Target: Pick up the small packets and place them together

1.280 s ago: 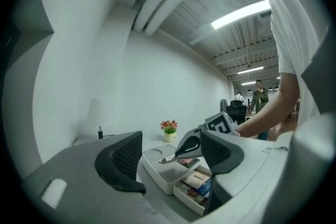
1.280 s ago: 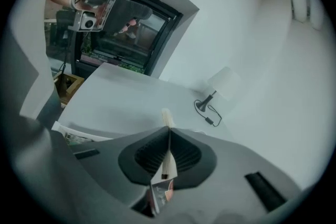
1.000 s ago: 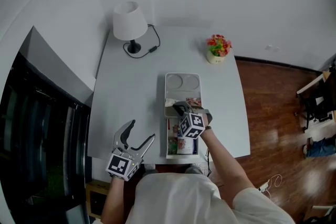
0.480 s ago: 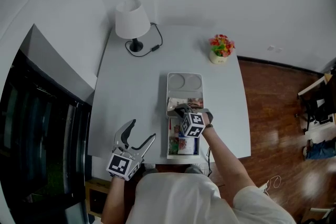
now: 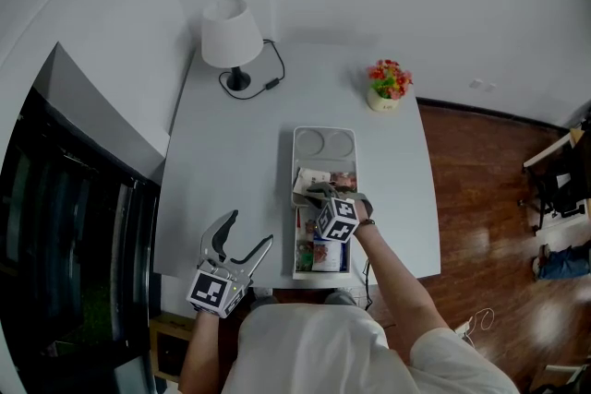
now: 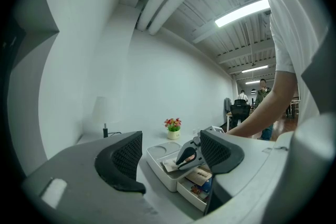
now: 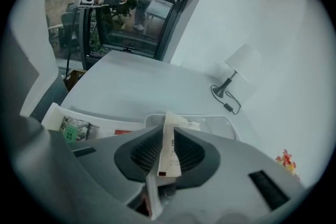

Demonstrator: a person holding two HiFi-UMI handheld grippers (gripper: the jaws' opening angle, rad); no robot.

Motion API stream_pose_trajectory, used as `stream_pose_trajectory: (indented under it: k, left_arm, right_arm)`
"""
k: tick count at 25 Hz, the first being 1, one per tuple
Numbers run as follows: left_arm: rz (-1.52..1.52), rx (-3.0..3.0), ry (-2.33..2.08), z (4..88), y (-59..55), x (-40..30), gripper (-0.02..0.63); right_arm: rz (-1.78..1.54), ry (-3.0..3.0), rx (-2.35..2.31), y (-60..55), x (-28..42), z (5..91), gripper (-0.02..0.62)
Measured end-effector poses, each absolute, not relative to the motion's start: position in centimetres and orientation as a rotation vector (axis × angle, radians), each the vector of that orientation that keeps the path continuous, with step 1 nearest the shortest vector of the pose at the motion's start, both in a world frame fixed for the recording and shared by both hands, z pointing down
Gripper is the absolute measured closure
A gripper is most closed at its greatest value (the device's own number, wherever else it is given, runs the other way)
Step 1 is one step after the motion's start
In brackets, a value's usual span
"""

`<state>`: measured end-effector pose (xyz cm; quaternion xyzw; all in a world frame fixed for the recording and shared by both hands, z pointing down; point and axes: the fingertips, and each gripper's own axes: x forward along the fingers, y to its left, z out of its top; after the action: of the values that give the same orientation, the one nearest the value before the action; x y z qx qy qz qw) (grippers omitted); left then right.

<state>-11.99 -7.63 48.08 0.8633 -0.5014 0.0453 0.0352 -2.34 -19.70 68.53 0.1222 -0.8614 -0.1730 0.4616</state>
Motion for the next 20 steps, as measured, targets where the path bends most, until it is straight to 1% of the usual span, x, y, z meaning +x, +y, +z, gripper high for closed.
stream_pose_trajectory:
  k: [1, 2, 3, 4, 9, 13, 16, 17, 18, 20]
  left_arm:
    - [0.138, 2.654, -1.54, 48.1, -7.6, -12.0, 0.264]
    - [0.138, 2.655, -1.539, 48.2, -7.5, -11.9, 0.265]
    - [0.139, 2.656, -1.537, 48.2, -7.5, -11.9, 0.264]
    - [0.138, 2.657, -1.535, 48.2, -7.5, -11.8, 0.264]
    - [0.11, 2.664, -1.511, 47.9, -7.8, -11.2, 0.265]
    - [0.078, 2.693, -1.495, 47.1, -8.5, -10.4, 0.265]
    - [0.048, 2.703, -1.48, 46.2, -9.0, -10.1, 0.265]
    - [0.041, 2.709, -1.478, 45.7, -9.2, -9.9, 0.265]
    - [0.035, 2.717, -1.476, 45.3, -9.3, -9.7, 0.265]
    - [0.024, 2.734, -1.472, 44.6, -9.6, -9.2, 0.265]
  right_arm:
    - [-0.409, -2.132, 0.299, -19.5, -2.4, 68.4, 0.514]
    - [-0.384, -2.146, 0.291, -19.3, -2.5, 68.4, 0.447]
    - [-0.358, -2.158, 0.282, -19.0, -2.6, 68.4, 0.302]
    - [-0.344, -2.167, 0.281, -18.8, -2.5, 68.2, 0.282]
    - [-0.275, -2.33, 0.403, -18.5, -2.5, 63.9, 0.282]
    - [-0.157, -2.571, 0.529, -17.7, -2.1, 57.0, 0.282]
    - [-0.195, -2.694, 0.687, -17.2, -1.0, 51.2, 0.282]
    - [-0.222, -2.722, 0.743, -16.8, -0.5, 49.5, 0.265]
    - [-0.238, -2.747, 0.797, -16.5, 0.1, 48.0, 0.165]
    - [-0.246, -2.795, 0.903, -15.7, 1.6, 45.6, 0.156]
